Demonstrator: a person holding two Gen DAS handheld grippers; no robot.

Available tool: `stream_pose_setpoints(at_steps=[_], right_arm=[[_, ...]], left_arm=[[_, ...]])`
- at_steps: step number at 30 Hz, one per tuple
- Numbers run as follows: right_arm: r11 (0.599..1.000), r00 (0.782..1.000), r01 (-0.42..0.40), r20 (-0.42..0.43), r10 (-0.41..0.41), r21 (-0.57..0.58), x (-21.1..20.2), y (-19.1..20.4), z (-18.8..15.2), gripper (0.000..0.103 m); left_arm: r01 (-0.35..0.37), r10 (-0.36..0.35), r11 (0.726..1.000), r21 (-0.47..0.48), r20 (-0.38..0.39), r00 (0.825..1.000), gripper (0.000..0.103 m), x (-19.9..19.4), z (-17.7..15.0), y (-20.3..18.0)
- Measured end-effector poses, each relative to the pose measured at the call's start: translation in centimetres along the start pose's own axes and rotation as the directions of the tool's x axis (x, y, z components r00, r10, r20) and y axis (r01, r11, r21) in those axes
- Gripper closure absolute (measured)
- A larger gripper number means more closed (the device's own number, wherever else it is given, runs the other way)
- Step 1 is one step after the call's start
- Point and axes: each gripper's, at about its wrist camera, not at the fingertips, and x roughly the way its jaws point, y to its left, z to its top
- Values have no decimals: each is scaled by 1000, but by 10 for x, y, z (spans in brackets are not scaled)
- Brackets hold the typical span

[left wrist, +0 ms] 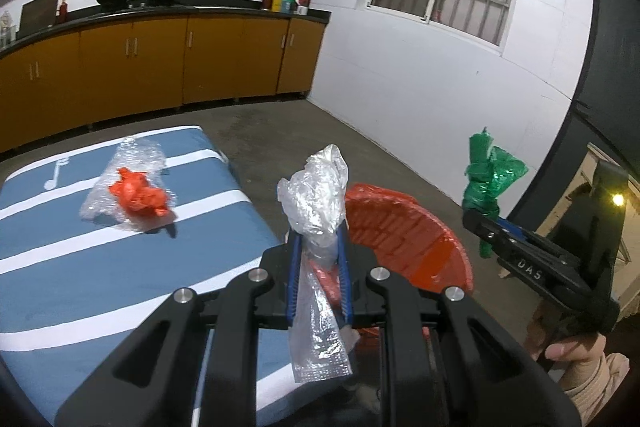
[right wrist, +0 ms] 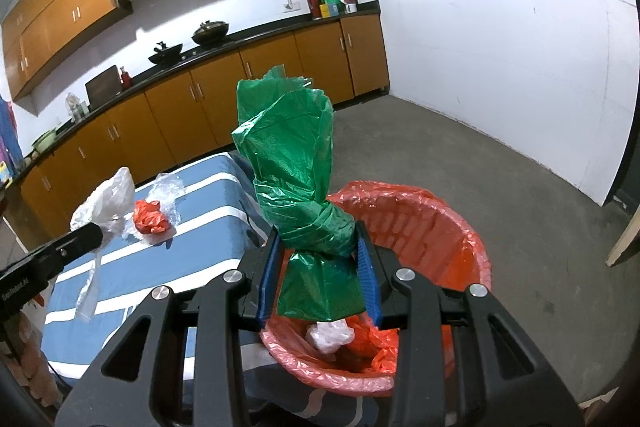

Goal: Collect trash
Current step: 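Carry the green bag and clear plastic over the basket and open both tools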

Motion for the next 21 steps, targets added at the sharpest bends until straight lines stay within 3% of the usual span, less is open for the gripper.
stream_pose_setpoints(at_steps=[21], right_arm=[[996,1000,26,0,-26,90,8,-37,7,67]], left_arm=[[159,-156,987,29,-101,983,85,70,-5,-46]])
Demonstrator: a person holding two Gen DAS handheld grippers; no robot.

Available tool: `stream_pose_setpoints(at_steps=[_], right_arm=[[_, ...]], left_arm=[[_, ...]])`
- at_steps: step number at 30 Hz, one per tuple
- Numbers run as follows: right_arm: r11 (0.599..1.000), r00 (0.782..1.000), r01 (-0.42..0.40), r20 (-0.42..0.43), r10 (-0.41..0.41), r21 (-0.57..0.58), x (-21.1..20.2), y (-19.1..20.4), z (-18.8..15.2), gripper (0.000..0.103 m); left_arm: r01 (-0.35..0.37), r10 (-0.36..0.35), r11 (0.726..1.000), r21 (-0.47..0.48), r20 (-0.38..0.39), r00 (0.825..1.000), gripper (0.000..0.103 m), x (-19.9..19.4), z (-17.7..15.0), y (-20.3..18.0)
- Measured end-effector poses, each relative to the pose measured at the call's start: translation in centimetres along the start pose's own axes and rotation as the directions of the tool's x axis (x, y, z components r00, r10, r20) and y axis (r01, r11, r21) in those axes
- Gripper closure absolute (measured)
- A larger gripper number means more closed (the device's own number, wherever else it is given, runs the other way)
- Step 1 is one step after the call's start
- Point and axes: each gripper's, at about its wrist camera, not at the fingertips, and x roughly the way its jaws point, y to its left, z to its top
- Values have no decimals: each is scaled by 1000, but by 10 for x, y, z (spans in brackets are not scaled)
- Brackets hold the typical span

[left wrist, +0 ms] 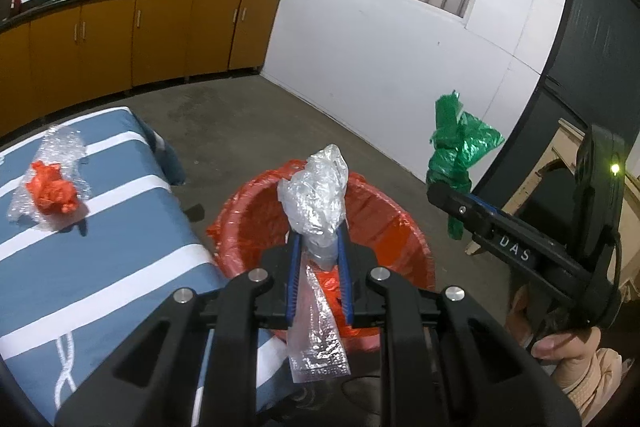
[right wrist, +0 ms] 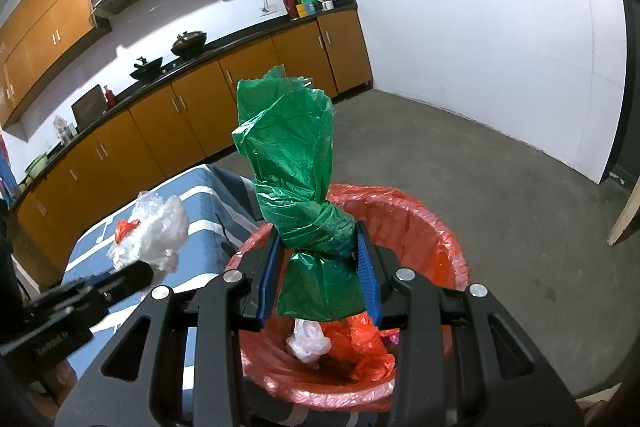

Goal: Collect trash
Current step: 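Carry the green bag and clear plastic over the basket and open both tools, then move both open tools back over the table toward the red bag and bubble wrap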

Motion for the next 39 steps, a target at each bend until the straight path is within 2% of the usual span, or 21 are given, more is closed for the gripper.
stream_pose_setpoints(at_steps=[6,8,10,12,15,18,22,29,33,39], right_arm=[[999,1000,-6,7,6,37,4,-5,5,67],[999,1000,-8,6,8,43,5,-7,7,66],[999,1000,-13,3,13,53,7,-8,7,64],[998,1000,-13,-4,13,54,7,-8,4,58],[999,1000,-2,-4,2,45,6,-7,1,46],[999,1000,25,5,-25,27,4,-6,-2,38],[999,999,34,2,-34,15,3,-5,-2,36],[999,1000,3,-7,-3,-47,9,20,1,36],[993,998,-51,-26,48,-106,18,52,2,36],[970,987,-155,-65,146,-188,40,114,2,36]], left_arm=[[27,-27,1000,-9,-33,999,84,22,-1,-4],[28,-29,999,-23,-50,998,79,31,-3,-1],[33,-36,999,-38,-67,997,70,37,-7,2],[23,-26,999,-41,-76,997,68,41,-11,3],[-14,9,999,-49,-86,996,66,42,-15,11],[-90,87,995,-49,-66,994,57,31,-19,25],[-178,176,983,-46,-38,984,50,12,-23,45],[-357,357,932,-63,-14,934,46,-28,-34,95],[-465,467,880,-98,-3,884,44,-59,-41,136],[-565,575,803,-189,2,818,44,-101,-46,188]])
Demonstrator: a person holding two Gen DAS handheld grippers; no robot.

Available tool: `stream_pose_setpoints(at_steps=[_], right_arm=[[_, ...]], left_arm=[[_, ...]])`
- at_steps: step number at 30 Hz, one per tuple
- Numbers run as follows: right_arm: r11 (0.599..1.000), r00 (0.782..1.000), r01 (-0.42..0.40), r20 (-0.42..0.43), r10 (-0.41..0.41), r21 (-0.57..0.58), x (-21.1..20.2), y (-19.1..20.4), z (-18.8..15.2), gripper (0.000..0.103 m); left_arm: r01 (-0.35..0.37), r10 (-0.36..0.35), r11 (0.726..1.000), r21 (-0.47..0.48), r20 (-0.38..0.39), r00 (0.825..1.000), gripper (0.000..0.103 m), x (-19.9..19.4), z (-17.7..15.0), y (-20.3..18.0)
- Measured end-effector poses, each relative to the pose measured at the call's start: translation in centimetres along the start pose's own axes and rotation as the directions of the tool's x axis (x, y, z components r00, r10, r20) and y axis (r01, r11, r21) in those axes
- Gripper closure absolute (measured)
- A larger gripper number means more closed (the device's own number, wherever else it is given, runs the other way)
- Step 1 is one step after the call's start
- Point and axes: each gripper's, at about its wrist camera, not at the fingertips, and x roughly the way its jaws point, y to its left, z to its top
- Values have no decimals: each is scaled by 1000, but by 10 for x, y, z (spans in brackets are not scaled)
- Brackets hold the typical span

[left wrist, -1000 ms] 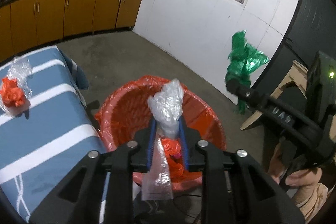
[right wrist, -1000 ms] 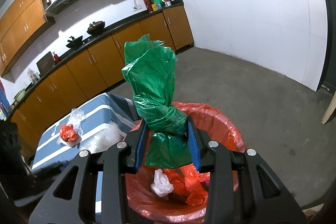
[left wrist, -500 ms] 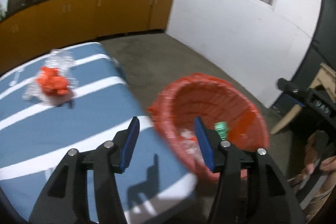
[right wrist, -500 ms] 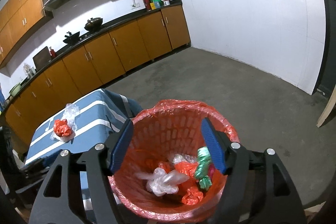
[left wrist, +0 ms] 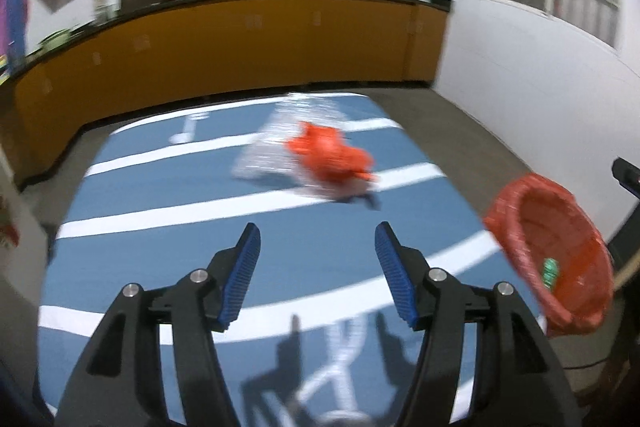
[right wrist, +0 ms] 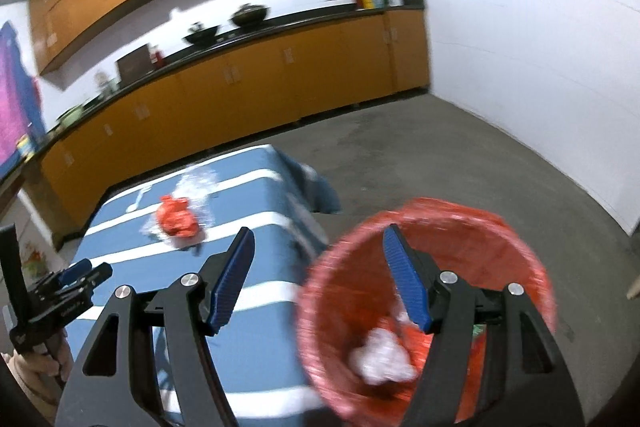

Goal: Collect trash
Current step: 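Move both open tools back over the table toward the red bag and bubble wrap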

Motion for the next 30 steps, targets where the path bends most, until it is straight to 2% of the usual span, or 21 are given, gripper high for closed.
stream_pose_setpoints(at_steps=[5,9,13,19,27,28,30], right_arm=[[993,996,-90,-34,87,-82,34,53,7,40],[978,982,-173,-97,162,-116,72,96,9,44],[962,969,-222,-144,200,-156,108,135,12,47],[942,964,-231,-189,187,-245,160,184,7,52],[941,966,-199,-218,141,-273,200,203,2,52],[942,965,-192,-226,131,-276,204,203,0,55],[942,960,-183,-256,111,-281,210,201,-4,66]], left_arm=[[-85,87,994,-76,26,996,42,-6,4,53],[-132,136,985,-112,32,990,42,-5,6,85],[-169,175,976,-138,36,984,42,-5,7,110],[-200,210,962,-185,34,977,42,-1,3,143],[-188,197,959,-210,20,980,42,16,0,158],[-179,188,960,-215,21,982,42,17,1,159],[-160,170,961,-225,25,985,42,20,4,159]])
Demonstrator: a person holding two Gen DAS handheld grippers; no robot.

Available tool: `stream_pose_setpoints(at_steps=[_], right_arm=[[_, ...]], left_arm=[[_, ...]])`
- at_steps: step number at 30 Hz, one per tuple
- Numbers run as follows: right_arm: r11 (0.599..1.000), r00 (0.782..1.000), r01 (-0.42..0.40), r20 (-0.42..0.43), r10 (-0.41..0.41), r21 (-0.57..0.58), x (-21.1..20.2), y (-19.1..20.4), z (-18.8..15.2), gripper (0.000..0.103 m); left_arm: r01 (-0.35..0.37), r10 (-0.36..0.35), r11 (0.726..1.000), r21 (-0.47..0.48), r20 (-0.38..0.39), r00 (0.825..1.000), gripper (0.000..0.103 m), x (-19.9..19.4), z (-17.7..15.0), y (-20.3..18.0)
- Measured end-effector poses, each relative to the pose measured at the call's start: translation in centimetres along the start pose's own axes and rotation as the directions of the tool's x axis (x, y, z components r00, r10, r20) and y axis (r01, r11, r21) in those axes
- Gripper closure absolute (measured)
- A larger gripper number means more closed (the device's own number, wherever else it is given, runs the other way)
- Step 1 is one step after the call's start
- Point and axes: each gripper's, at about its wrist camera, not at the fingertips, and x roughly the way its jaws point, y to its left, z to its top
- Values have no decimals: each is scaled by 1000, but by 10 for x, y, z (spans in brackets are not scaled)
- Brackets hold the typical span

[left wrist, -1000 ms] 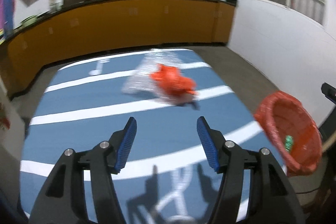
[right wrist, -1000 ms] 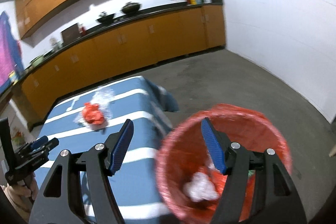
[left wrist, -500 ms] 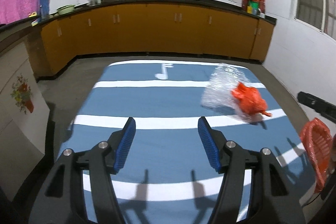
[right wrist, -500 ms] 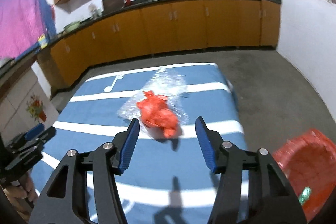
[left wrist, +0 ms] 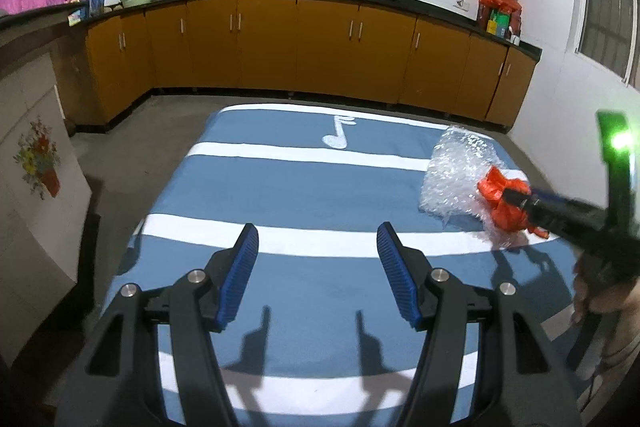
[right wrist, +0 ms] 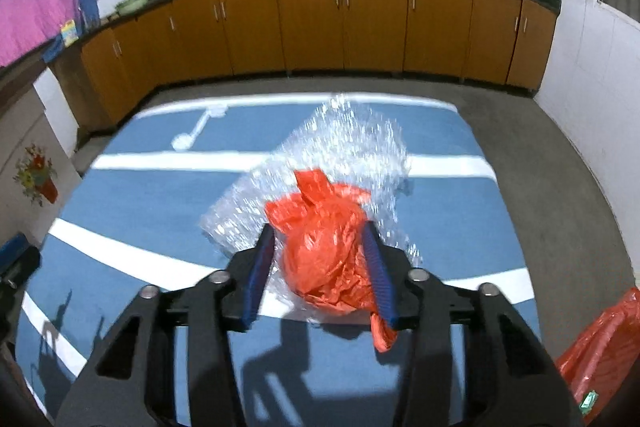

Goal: Collect trash
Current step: 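Move both open tools back over the table toward the red bag and bubble wrap, then grasp the small red bag with the right tool while the left tool grasps the bubble wrap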

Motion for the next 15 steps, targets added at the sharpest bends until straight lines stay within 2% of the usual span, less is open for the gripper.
stream_pose_setpoints(at_steps=[6,10,15], right_arm=[[1000,1000,-6,20,6,15,-14,-11,-16,80],[998,999,-1,54,-2,69,-36,-33,-28,82],[986,996,2,92,-17,165,-65,-68,-44,82]], left_arm=[[70,-70,997,12,9,997,42,13,17,-26],[115,-115,992,52,-1,993,42,28,27,-60],[183,-177,979,93,-66,982,43,63,33,-108]])
